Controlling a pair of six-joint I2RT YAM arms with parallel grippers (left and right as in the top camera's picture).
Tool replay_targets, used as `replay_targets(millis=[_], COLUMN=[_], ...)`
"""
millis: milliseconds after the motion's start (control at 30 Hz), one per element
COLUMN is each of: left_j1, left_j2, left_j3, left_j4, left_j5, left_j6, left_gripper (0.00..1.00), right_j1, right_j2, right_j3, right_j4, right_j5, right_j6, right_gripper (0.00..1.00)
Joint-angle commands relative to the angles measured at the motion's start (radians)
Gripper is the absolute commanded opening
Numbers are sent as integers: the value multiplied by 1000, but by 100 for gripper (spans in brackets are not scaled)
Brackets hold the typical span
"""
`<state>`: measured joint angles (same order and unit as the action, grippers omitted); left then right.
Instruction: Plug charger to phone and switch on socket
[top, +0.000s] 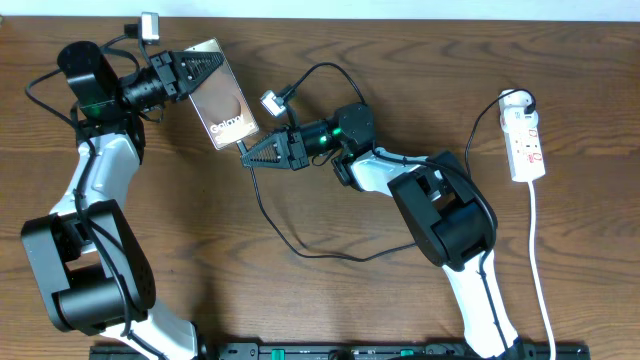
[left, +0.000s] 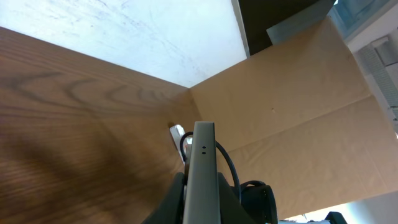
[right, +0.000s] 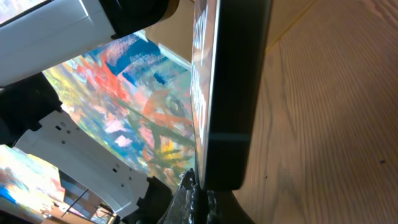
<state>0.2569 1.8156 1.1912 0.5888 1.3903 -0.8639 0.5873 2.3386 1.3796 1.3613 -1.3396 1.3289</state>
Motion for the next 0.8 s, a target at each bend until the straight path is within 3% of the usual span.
replay_targets(millis=[0,233,333,667,767], left_j1=[-6,-6,-6,-5,0], left_j2=[-22,-22,-22,-22,-22], left_j3=[8,8,8,8,8], left_j4=[3,4,4,4,4], left_j5=[98,98,98,82,83], left_j6=[7,7,7,14,18], left_gripper=[7,8,7,7,8], right_j1=[-19,-19,-19,-19,-19], right_j2=[-9,-8,-9,-9,-8], right_j3=[47,47,47,47,47], right_j4=[7,4,4,4,4], right_j5=[106,107,107,106,106], right_j6=[2,2,2,10,14], right_gripper=[1,5,19,97,99])
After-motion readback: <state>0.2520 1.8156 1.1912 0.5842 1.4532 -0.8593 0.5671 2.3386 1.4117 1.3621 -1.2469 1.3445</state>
